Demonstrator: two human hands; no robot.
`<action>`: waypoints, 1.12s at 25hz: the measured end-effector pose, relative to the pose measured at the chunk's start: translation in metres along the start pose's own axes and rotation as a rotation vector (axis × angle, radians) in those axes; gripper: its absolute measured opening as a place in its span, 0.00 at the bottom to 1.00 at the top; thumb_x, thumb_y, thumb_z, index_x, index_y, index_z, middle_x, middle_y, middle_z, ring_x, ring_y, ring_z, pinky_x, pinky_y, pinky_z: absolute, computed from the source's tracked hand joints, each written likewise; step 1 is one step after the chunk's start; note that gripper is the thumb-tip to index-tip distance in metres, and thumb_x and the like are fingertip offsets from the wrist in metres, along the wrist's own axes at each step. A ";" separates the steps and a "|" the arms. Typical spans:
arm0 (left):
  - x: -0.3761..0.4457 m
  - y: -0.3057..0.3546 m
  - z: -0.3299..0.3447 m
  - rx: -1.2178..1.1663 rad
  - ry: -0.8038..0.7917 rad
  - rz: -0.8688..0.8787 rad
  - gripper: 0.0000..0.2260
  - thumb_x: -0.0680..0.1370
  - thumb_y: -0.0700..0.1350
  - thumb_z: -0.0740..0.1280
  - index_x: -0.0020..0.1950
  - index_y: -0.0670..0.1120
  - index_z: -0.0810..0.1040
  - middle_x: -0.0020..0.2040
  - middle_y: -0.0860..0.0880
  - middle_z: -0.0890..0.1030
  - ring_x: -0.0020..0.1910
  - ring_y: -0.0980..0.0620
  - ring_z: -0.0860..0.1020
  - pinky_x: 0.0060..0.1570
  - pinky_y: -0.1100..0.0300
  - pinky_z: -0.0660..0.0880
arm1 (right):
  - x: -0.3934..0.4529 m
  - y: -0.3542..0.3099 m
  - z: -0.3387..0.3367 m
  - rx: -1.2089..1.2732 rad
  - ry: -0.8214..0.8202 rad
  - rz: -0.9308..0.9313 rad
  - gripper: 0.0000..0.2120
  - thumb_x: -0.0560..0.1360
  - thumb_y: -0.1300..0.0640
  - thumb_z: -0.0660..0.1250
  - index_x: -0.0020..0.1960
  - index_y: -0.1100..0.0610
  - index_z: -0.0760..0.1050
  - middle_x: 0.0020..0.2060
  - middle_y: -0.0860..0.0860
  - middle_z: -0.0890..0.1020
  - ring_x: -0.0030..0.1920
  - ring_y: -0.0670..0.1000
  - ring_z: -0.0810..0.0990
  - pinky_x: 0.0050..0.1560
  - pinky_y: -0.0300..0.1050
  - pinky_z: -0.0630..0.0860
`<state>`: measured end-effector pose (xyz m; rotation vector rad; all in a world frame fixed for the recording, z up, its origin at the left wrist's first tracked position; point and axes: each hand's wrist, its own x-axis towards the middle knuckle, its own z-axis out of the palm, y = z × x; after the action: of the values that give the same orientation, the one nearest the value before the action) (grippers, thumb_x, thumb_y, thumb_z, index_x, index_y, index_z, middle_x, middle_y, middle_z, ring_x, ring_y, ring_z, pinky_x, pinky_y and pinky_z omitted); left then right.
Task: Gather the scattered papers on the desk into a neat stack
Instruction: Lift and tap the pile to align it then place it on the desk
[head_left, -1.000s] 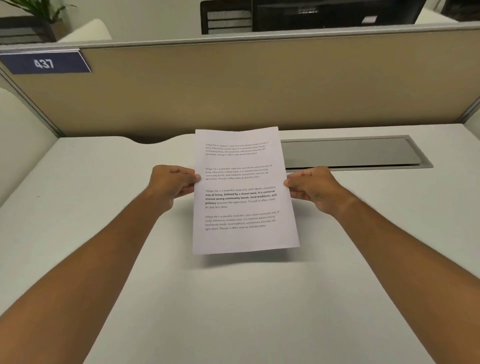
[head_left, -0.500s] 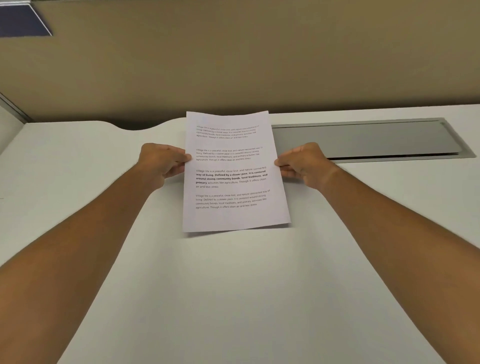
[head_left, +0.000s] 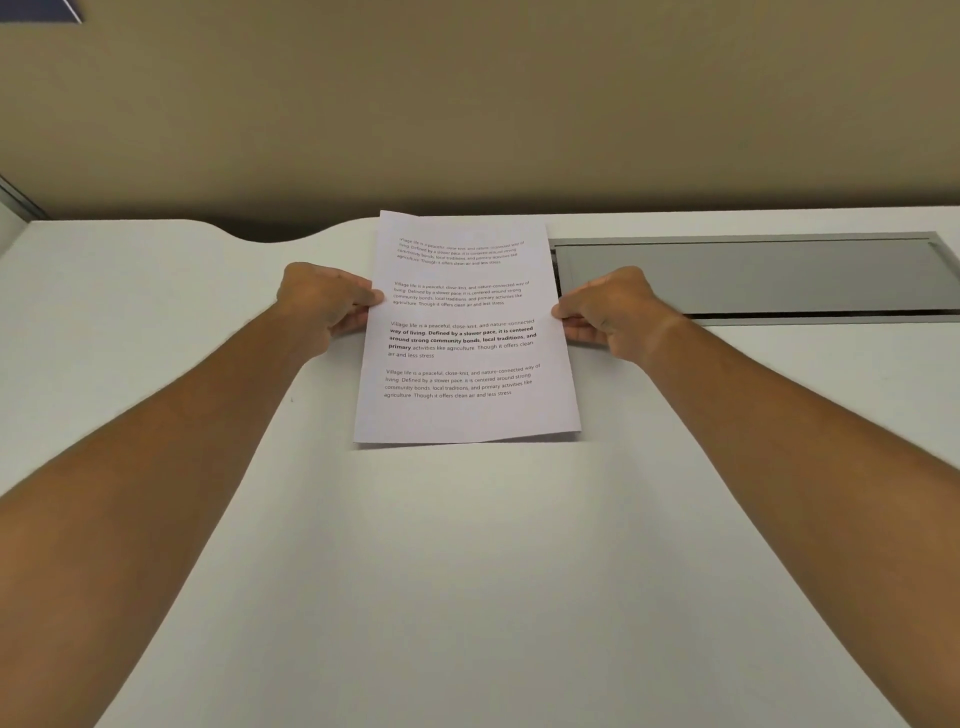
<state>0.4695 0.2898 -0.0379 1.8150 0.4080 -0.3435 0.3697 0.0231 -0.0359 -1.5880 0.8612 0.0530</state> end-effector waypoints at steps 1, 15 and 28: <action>0.002 0.000 0.000 0.010 0.006 0.002 0.06 0.70 0.34 0.77 0.43 0.39 0.81 0.43 0.44 0.85 0.31 0.51 0.85 0.28 0.62 0.80 | 0.000 -0.001 0.002 -0.006 0.003 -0.001 0.07 0.70 0.72 0.73 0.43 0.65 0.76 0.46 0.62 0.84 0.40 0.56 0.85 0.43 0.49 0.85; 0.018 0.001 -0.009 0.053 0.069 0.009 0.07 0.69 0.35 0.78 0.43 0.42 0.81 0.45 0.45 0.85 0.39 0.49 0.85 0.30 0.62 0.81 | 0.008 -0.005 0.025 -0.082 0.057 -0.017 0.10 0.69 0.71 0.75 0.48 0.66 0.78 0.50 0.61 0.84 0.40 0.56 0.86 0.44 0.52 0.85; 0.027 0.004 -0.005 0.166 0.146 0.017 0.12 0.67 0.37 0.80 0.48 0.39 0.84 0.42 0.44 0.85 0.34 0.50 0.85 0.38 0.58 0.83 | 0.011 -0.013 0.033 -0.187 0.100 -0.014 0.11 0.68 0.71 0.74 0.50 0.66 0.80 0.48 0.61 0.85 0.41 0.58 0.86 0.43 0.54 0.85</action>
<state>0.4956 0.2956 -0.0445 2.0117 0.4775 -0.2395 0.3987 0.0457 -0.0376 -1.7836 0.9447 0.0454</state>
